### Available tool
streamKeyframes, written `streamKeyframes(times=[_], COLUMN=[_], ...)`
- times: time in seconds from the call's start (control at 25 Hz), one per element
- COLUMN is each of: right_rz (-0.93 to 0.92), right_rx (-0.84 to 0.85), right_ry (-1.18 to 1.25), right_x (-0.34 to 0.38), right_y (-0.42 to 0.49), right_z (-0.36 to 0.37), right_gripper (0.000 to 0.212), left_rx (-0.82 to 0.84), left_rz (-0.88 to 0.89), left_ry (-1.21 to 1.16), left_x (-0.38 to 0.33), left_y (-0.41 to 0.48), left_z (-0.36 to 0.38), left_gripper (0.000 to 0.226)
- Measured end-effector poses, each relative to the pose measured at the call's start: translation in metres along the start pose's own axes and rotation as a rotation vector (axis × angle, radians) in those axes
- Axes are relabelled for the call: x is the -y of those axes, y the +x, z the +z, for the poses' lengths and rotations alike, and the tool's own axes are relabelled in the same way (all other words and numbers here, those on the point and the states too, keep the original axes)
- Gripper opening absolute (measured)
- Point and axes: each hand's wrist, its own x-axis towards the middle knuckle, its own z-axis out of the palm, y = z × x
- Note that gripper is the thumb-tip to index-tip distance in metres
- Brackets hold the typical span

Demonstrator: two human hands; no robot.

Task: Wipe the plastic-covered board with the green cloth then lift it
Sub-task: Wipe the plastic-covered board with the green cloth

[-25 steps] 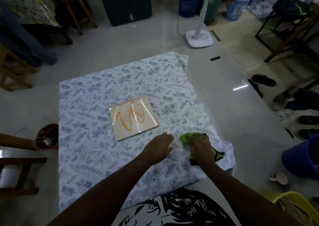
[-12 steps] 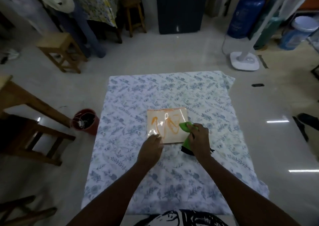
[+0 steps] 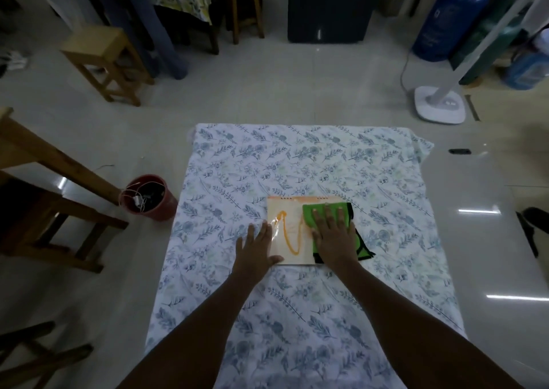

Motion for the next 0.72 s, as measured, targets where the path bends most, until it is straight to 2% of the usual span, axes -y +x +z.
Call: streamKeyframes(times=[0.16,0.36,0.48,0.56,0.64,0.72], right_rz=[0.051,-0.083,-0.098,-0.012,0.033,-0.041], right_rx=[-0.043,-0.095,-0.066,-0.072,-0.106,-0.121], right_ry=[0.026,0.026,-0.002,0.019,0.042,0.013], right_x=[0.010,0.022,0.017,0.021,0.035,0.044], right_y=[0.016,-0.041,0.009,0.032,0.015,-0.021], right_z=[-0.007,0.014,0.001,-0.005,0.002,0.014], right_gripper=[0.060,0.057,0.057,0.057,0.057,0.057], left_rx=[-0.022,-0.024,-0.022,-0.022,-0.026,-0.027], left_rz=[-0.010,-0.015,-0.006,-0.005,-0.005,-0.008], left_ry=[-0.021,-0.035,-0.021,-0.013,-0.007,-0.006], left_x=[-0.002,-0.002,-0.002,-0.002,-0.002,0.000], left_y=[0.000,0.001,0.000,0.000,-0.002,-0.004], left_z=[-0.002,0.000,0.001,-0.002,-0.002,-0.001], left_gripper=[0.091,0.091,0.090,0.089,0.088,0.088])
